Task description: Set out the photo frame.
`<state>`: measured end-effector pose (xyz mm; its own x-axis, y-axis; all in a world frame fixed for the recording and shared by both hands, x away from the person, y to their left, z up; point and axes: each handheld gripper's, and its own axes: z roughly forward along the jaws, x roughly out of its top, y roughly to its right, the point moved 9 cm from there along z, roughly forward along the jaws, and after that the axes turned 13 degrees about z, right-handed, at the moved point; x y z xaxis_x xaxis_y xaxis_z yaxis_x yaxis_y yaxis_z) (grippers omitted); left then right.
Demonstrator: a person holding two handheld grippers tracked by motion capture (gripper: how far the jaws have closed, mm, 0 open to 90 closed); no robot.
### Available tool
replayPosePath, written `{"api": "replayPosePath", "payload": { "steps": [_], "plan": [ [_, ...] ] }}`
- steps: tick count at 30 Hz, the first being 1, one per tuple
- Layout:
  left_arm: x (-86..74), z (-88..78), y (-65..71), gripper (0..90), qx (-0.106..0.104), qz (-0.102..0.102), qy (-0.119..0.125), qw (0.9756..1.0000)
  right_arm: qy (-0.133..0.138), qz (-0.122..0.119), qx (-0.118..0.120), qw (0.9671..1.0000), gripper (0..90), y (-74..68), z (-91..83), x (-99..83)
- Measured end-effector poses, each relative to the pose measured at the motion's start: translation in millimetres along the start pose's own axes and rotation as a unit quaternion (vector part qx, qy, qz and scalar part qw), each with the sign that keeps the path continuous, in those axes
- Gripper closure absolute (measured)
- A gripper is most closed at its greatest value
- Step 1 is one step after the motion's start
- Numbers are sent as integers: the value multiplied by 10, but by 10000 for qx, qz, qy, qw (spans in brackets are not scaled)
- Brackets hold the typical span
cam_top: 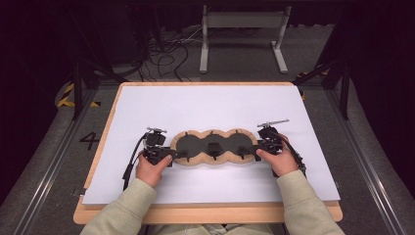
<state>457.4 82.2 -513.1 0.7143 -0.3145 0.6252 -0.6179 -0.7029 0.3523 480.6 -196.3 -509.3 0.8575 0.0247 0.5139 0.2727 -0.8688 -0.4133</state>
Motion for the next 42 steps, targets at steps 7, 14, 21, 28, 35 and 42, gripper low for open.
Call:
{"api": "replayPosePath", "payload": {
  "steps": [7, 14, 21, 28, 35, 42],
  "plan": [
    [-2, -2, -7, 223, 166, -27, -17, 9999, 109, 84, -128, 9998, 173, 0, -3, 7],
    [-3, -2, -2, 250, 234, 20, 3, 9997, 231, 33, -222, 9995, 242, 15, -68, 28],
    [8, -42, 54, 270, 275, 78, 114, 9995, 284, -3, -241, 9993, 300, 22, -142, 1],
    [23, -109, 105, 292, 391, 276, 296, 9984, 376, -182, -297, 9987, 340, -3, -238, -53],
    [25, -186, 151, 305, 527, 525, 452, 9962, 528, -453, -408, 9967, 419, -51, -379, -92],
    [-47, -271, 190, 346, 611, 742, 464, 9943, 633, -796, -418, 9939, 486, -125, -515, -175]
  ]
}}
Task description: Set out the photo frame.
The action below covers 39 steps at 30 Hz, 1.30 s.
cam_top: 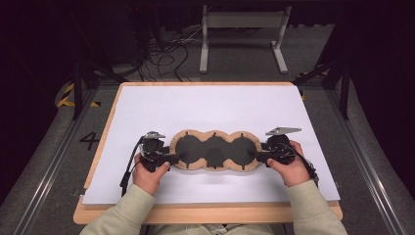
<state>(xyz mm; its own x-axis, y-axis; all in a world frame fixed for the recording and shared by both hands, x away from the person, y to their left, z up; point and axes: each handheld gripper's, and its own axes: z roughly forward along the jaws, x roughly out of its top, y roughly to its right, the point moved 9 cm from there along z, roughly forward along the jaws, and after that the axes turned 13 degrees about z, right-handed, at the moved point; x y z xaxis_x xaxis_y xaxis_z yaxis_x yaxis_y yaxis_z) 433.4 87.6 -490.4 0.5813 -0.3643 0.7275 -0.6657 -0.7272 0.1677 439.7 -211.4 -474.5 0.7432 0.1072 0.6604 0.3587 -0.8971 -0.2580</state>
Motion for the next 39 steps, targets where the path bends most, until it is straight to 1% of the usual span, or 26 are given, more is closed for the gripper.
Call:
{"api": "replayPosePath", "payload": {
  "steps": [4, 6, 9, 10, 11, 13, 15, 16, 17, 19, 21, 23, 24, 26, 27, 29, 31, 32, 34, 35, 36, 37, 38, 39],
  "plan": [
    [-17, -60, 44, 349, 51, 179, -1, 9998, 98, -263, 18, 9996, 516, -51, -113, -36],
    [-28, -94, 63, 356, 122, 302, -4, 9995, 132, -368, 46, 9992, 527, -79, -168, -52],
    [-40, -120, 78, 380, 146, 358, -9, 9993, 141, -410, 105, 9990, 530, -96, -215, -66],
    [-49, -137, 90, 384, 152, 396, 1, 9991, 148, -442, 151, 9988, 548, -112, -265, -84],
    [-56, -148, 98, 384, 163, 407, 4, 9990, 148, -442, 151, 9988, 548, -112, -265, -84],
    [-80, -193, 127, 396, 163, 466, 31, 9988, 149, -598, 167, 9980, 558, -135, -317, -101],
    [-89, -211, 136, 398, 153, 491, 34, 9987, 134, -626, 166, 9978, 558, -147, -339, -110],
    [-105, -244, 162, 400, 134, 511, 47, 9986, 98, -730, 212, 9971, 558, -174, -390, -128],
    [-109, -257, 168, 401, 128, 550, 77, 9984, 79, -750, 234, 9969, 558, -182, -407, -136],
    [-128, -283, 190, 402, 119, 585, 62, 9982, 16, -750, 317, 9967, 558, -201, -450, -157],
    [-133, -291, 194, 413, 125, 605, 73, 9981, -34, -686, 469, 9965, 560, -210, -490, -175],
    [-146, -304, 199, 425, 146, 620, 76, 9979, -74, -702, 563, 9959, 577, -206, -514, -182],
    [-164, -316, 210, 427, 195, 676, 65, 9975, -82, -702, 594, 9957, 577, -205, -522, -184],
    [-186, -328, 229, 428, 229, 768, 42, 9968, -119, -724, 640, 9952, 578, -214, -542, -196],
    [-199, -338, 243, 429, 231, 753, 12, 9969, -142, -735, 666, 9950, 578, -220, -555, -203],
    [-214, -357, 252, 430, 228, 803, 36, 9965, -179, -799, 689, 9943, 591, -229, -583, -221],
    [-225, -367, 260, 433, 204, 807, 9, 9965, -201, -819, 719, 9938, 594, -237, -601, -234],
    [-247, -388, 278, 434, 179, 799, 12, 9966, -272, -893, 786, 9925, 606, -246, -633, -257],
    [-257, -400, 284, 435, 163, 837, 35, 9964, -296, -893, 805, 9923, 609, -251, -645, -265],
    [-270, -413, 296, 434, 123, 811, 44, 9966, -366, -910, 857, 9915, 609, -258, -668, -281],
    [-284, -423, 310, 423, 46, 760, 54, 9971, -486, -932, 954, 9899, 608, -275, -704, -310],
    [-292, -430, 311, 420, -4, 783, 80, 9969, -565, -953, 983, 9890, 607, -284, -723, -324],
    [-309, -438, 322, 417, -32, 754, 62, 9971, -642, -979, 1020, 9879, 599, -296, -741, -338],
    [-325, -446, 337, 413, -57, 781, 62, 9969, -689, -994, 1034, 9873, 580, -307, -750, -347]
  ]
}}
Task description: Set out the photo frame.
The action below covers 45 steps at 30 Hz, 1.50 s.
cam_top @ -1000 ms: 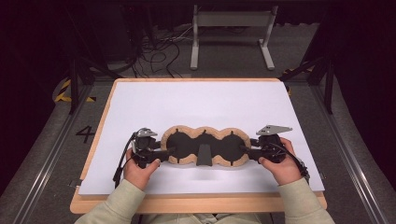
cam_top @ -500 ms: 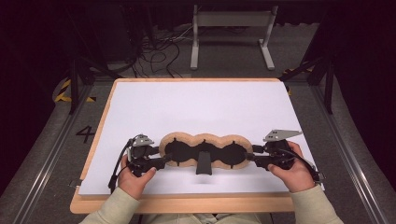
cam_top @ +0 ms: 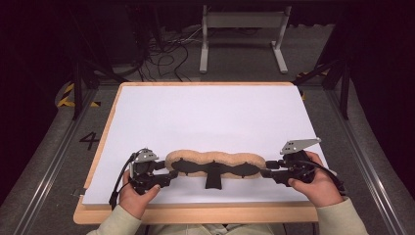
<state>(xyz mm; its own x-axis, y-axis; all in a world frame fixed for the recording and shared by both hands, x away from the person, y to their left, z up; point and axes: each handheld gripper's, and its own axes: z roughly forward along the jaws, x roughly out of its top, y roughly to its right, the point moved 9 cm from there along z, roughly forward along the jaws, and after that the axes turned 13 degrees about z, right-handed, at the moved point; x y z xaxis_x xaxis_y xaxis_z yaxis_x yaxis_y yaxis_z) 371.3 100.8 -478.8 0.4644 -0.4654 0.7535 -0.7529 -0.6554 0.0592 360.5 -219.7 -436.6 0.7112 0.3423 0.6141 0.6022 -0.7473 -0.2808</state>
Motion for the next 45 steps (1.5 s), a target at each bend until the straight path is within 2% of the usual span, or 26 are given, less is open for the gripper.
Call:
{"api": "replayPosePath", "payload": {
  "steps": [6, 12, 18, 20, 21, 23, 26, 28, 31, 32, 33, 34, 36, 37, 39, 40, 41, 42, 43, 44, 45],
  "plan": [
    [-16, 6, 14, 405, -12, 23, -40, 10000, -117, -292, -40, 9995, 466, -49, 5, -18],
    [-13, 10, 8, 407, 30, 63, -42, 10000, 38, -563, -247, 9981, 347, -3, 90, 32],
    [-15, 11, 9, 407, 33, 56, -49, 10000, -35, -822, -311, 9961, 373, 7, 278, 12],
    [-20, 18, 7, 409, 24, 14, -53, 10000, -81, -996, -436, 9940, 431, 35, 345, 6],
    [-20, 18, 7, 411, 24, 14, -53, 10000, -81, -996, -436, 9940, 431, 35, 345, 6],
    [-38, 40, 4, 410, 19, 9, -115, 9999, -15, -1106, -510, 9925, 510, 72, 385, 22],
    [-51, 58, -1, 409, 3, 15, -168, 9999, 22, -1193, -481, 9917, 525, 88, 397, 28],
    [-57, 68, -9, 403, -12, 55, -196, 9998, -57, -1456, -506, 9880, 549, 90, 391, 18],
    [-74, 92, -20, 351, 18, 86, -292, 9995, -112, -1532, -493, 9869, 557, 85, 380, 13],
    [-104, 136, -44, 270, 138, 135, -411, 9990, -108, -1526, -486, 9870, 557, 86, 380, 13],
    [-104, 136, -44, 222, 138, 135, -411, 9990, -101, -1528, -478, 9871, 556, 88, 381, 13],
    [-131, 184, -75, 207, 251, 135, -498, 9984, -98, -1525, -472, 9871, 556, 89, 381, 13],
    [-133, 204, -95, 206, 289, 132, -511, 9982, -98, -1518, -469, 9872, 556, 89, 382, 13],
    [-127, 231, -131, 216, 348, 136, -523, 9979, -104, -1520, -475, 9872, 556, 88, 381, 12],
    [-115, 250, -142, 242, 312, 136, -487, 9982, -103, -1521, -473, 9872, 556, 87, 381, 12],
    [-99, 293, -136, 273, 171, 92, -458, 9988, -105, -1517, -473, 9872, 556, 86, 381, 12],
    [-99, 293, -136, 301, 171, 92, -458, 9988, -105, -1517, -473, 9872, 556, 86, 381, 12],
    [-94, 319, -111, 301, 55, 122, -494, 9987, -110, -1518, -479, 9872, 556, 87, 380, 12],
    [-92, 338, -84, 341, -18, 168, -533, 9984, -109, -1511, -480, 9873, 556, 85, 381, 12],
    [-80, 364, -42, 412, -52, 227, -579, 9981, -114, -1495, -481, 9875, 557, 81, 380, 11],
    [-80, 364, -42, 411, -52, 227, -579, 9981, -122, -1490, -474, 9876, 558, 80, 378, 10]
  ]
}}
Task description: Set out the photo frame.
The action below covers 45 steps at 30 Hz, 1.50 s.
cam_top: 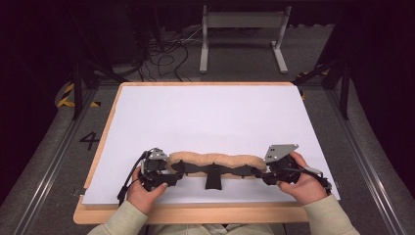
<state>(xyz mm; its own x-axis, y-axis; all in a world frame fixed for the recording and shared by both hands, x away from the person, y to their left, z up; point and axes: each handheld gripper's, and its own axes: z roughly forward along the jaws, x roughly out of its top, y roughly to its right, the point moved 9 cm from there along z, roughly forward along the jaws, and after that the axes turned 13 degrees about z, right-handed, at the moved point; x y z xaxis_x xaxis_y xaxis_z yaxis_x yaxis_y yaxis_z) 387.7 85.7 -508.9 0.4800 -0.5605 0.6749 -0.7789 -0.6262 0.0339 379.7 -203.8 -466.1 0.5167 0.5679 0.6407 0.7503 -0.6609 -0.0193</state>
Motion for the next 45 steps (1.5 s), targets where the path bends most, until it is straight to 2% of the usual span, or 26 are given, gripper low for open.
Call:
{"api": "replayPosePath", "payload": {
  "steps": [1, 4, 6, 9, 11, 15, 20, 22, 24, 30, 33, 34, 40, 41, 42, 45],
  "plan": [
    [10, 4, 9, 411, 51, 28, -34, 10000, 0, 0, 0, 10000, 558, 0, 0, 0],
    [17, -5, 6, 429, -16, -67, -51, 10000, -50, 28, 37, 10000, 564, -2, -7, 1],
    [37, -11, 1, 442, 34, 35, -52, 10000, -117, 52, 71, 9999, 570, -10, -18, 6],
    [102, -22, -3, 496, 210, 194, 2, 9996, -210, -111, -165, 9996, 564, 38, -42, 20],
    [150, -30, -27, 499, 334, 224, 57, 9992, -209, -178, -276, 9992, 562, 55, -45, 33],
    [189, -32, -84, 499, 384, 185, 116, 9990, -58, -257, -454, 9986, 562, 87, -41, 104],
    [298, 34, -288, 499, 518, 86, 225, 9984, 137, -397, -703, 9966, 559, 152, 9, 227],
    [328, 89, -341, 499, 492, -1, 267, 9984, 180, -304, -738, 9966, 557, 191, 37, 252],
    [339, 179, -394, 498, 425, -74, 205, 9989, 212, -256, -760, 9966, 550, 232, 54, 263],
    [401, 298, -467, 481, 518, -45, 92, 9986, 292, -186, -871, 9956, 557, 308, 109, 252],
    [417, 332, -482, 475, 552, -46, 64, 9984, 244, -278, -1017, 9941, 564, 338, 151, 231],
    [415, 333, -487, 474, 554, -31, 60, 9984, 249, -286, -1068, 9936, 563, 349, 167, 224],
    [410, 311, -480, 465, 521, -25, 85, 9986, 327, -241, -999, 9942, 550, 364, 172, 221],
    [415, 276, -476, 437, 525, -39, 152, 9985, 394, -105, -943, 9947, 528, 365, 172, 223],
    [415, 276, -476, 427, 525, -39, 152, 9985, 394, -105, -943, 9947, 528, 365, 172, 223],
    [419, 134, -486, 405, 658, -5, 336, 9973, 467, 45, -870, 9951, 438, 373, 151, 213]
  ]
}}
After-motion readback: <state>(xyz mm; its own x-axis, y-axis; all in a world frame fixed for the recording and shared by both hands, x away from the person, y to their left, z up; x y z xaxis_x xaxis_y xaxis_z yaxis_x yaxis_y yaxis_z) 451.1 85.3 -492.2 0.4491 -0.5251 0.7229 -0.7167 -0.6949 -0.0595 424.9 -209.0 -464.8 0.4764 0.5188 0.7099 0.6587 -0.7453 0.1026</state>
